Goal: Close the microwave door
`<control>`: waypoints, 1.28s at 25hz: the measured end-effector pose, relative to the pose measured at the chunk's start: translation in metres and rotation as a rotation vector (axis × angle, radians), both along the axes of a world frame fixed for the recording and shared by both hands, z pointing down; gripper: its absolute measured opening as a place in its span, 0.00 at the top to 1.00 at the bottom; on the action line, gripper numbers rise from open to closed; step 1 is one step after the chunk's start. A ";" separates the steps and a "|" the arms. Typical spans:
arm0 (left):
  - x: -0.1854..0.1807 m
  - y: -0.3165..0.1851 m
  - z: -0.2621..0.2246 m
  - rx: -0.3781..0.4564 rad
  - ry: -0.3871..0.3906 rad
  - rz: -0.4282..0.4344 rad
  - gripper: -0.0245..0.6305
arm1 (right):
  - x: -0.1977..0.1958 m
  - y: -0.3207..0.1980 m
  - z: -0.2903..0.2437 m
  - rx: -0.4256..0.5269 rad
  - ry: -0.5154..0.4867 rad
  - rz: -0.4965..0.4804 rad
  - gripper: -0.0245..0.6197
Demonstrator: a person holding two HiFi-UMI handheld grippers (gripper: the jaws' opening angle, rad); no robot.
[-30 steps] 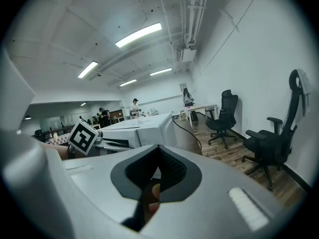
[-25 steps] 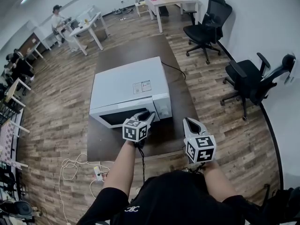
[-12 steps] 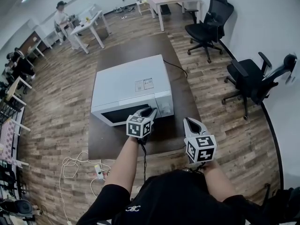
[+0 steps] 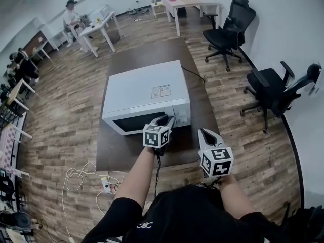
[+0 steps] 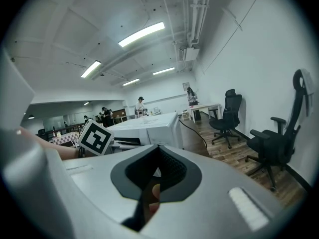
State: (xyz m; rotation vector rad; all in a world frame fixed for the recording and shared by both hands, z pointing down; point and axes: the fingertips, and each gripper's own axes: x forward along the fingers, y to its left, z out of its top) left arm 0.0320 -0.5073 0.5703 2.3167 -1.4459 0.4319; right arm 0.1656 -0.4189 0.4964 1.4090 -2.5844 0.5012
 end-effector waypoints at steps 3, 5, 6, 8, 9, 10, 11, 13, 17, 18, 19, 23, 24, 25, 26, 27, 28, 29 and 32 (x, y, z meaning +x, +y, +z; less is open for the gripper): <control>-0.006 0.009 -0.009 0.048 -0.002 -0.037 0.79 | -0.010 0.005 -0.003 -0.002 -0.009 -0.017 0.95; -0.013 0.018 -0.019 0.088 -0.006 -0.060 0.79 | -0.015 0.007 -0.004 -0.003 -0.012 -0.023 0.95; -0.016 0.023 -0.025 0.105 -0.011 -0.074 0.83 | -0.018 0.008 -0.004 -0.004 -0.013 -0.025 0.95; -0.025 0.034 -0.037 0.130 -0.025 -0.099 0.95 | -0.026 0.010 -0.005 -0.007 -0.013 -0.034 0.95; -0.029 0.041 -0.042 0.138 -0.031 -0.110 0.95 | -0.031 0.011 -0.005 -0.006 -0.011 -0.041 0.95; -0.033 0.047 -0.048 0.145 -0.037 -0.122 0.95 | -0.037 0.013 -0.006 -0.004 -0.010 -0.050 0.95; -0.038 0.053 -0.055 0.150 -0.040 -0.136 0.95 | -0.043 0.015 -0.008 -0.001 -0.008 -0.059 0.95; -0.047 0.066 -0.068 0.157 -0.026 -0.160 0.95 | -0.055 0.018 -0.013 0.009 -0.007 -0.075 0.95; -0.054 0.097 -0.096 0.176 0.038 -0.152 0.95 | -0.076 0.020 -0.024 0.025 -0.016 -0.086 0.95; -0.054 0.106 -0.103 0.182 0.052 -0.147 0.95 | -0.082 0.021 -0.027 0.027 -0.018 -0.089 0.95; -0.055 0.115 -0.109 0.187 0.062 -0.145 0.95 | -0.088 0.022 -0.029 0.031 -0.019 -0.093 0.95; -0.072 0.149 -0.123 0.198 0.077 -0.169 0.95 | -0.112 0.028 -0.037 0.054 -0.023 -0.095 0.95; -0.077 0.156 -0.125 0.200 0.071 -0.177 0.95 | -0.118 0.029 -0.039 0.066 -0.022 -0.088 0.95; -0.083 0.162 -0.128 0.203 0.065 -0.184 0.95 | -0.123 0.030 -0.041 0.079 -0.018 -0.080 0.95; -0.090 0.166 -0.130 0.207 0.061 -0.192 0.95 | -0.128 0.032 -0.042 0.090 -0.012 -0.073 0.95; -0.096 0.170 -0.133 0.212 0.058 -0.199 0.95 | -0.134 0.033 -0.044 0.098 -0.005 -0.069 0.95; -0.102 0.174 -0.136 0.218 0.054 -0.207 0.95 | -0.140 0.035 -0.045 0.103 0.000 -0.069 0.96; -0.107 0.177 -0.138 0.223 0.045 -0.215 0.95 | -0.147 0.037 -0.045 0.104 0.004 -0.072 0.96; -0.123 0.182 -0.136 0.225 0.016 -0.231 0.95 | -0.164 0.044 -0.043 0.098 0.009 -0.088 0.96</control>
